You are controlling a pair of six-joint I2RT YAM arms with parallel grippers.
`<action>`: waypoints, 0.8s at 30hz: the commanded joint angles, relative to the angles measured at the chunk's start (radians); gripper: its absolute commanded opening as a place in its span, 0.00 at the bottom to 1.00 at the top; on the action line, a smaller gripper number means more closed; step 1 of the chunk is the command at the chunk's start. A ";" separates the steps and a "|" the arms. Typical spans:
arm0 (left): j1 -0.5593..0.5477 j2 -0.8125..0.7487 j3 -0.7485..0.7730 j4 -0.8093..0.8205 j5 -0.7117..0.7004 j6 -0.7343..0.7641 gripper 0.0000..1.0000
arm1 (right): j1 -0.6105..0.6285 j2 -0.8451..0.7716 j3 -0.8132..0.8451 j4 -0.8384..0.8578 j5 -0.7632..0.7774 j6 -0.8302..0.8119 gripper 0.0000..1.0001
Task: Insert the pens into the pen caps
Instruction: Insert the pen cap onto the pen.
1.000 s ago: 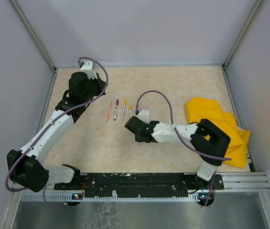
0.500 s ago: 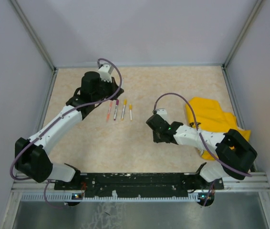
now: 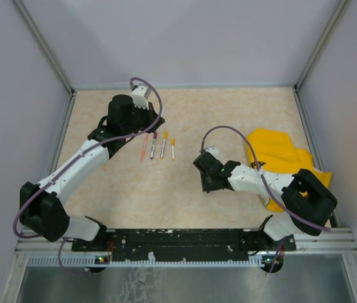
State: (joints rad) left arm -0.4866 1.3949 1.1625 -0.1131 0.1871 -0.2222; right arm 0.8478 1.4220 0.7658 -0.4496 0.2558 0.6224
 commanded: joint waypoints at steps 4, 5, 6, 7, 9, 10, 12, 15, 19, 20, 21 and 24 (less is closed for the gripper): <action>0.002 0.000 0.026 0.003 -0.020 0.023 0.00 | -0.008 0.039 0.025 -0.019 -0.017 -0.031 0.33; 0.002 -0.002 0.026 0.003 -0.021 0.022 0.00 | -0.009 0.040 0.029 -0.022 -0.018 -0.036 0.33; 0.001 -0.002 0.026 0.002 -0.021 0.023 0.00 | -0.008 0.043 0.033 -0.024 -0.018 -0.041 0.33; 0.002 -0.002 0.026 0.002 -0.022 0.023 0.00 | -0.009 0.046 0.037 -0.026 -0.021 -0.043 0.33; 0.001 -0.003 0.026 0.003 -0.022 0.023 0.00 | -0.008 0.052 0.042 -0.028 -0.021 -0.049 0.33; 0.002 -0.003 0.026 0.004 -0.022 0.023 0.00 | -0.008 0.057 0.044 -0.028 -0.021 -0.050 0.34; 0.001 -0.004 0.025 0.004 -0.022 0.023 0.00 | -0.008 0.069 0.048 -0.026 -0.021 -0.053 0.33; 0.002 -0.004 0.025 0.004 -0.023 0.023 0.00 | -0.008 0.082 0.055 -0.015 -0.018 -0.052 0.33; 0.002 -0.004 0.024 0.003 -0.024 0.024 0.00 | -0.008 0.109 0.075 -0.009 0.001 -0.056 0.33; 0.001 -0.004 0.025 0.003 -0.025 0.024 0.00 | -0.008 0.118 0.081 -0.010 0.003 -0.060 0.33; 0.001 -0.004 0.025 0.003 -0.025 0.024 0.00 | -0.009 0.126 0.087 -0.016 0.006 -0.064 0.32; 0.002 -0.004 0.025 0.004 -0.027 0.025 0.00 | -0.007 0.142 0.103 -0.038 0.017 -0.070 0.27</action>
State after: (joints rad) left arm -0.4866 1.3949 1.1625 -0.1131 0.1680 -0.2081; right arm 0.8478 1.5364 0.8242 -0.4759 0.2440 0.5755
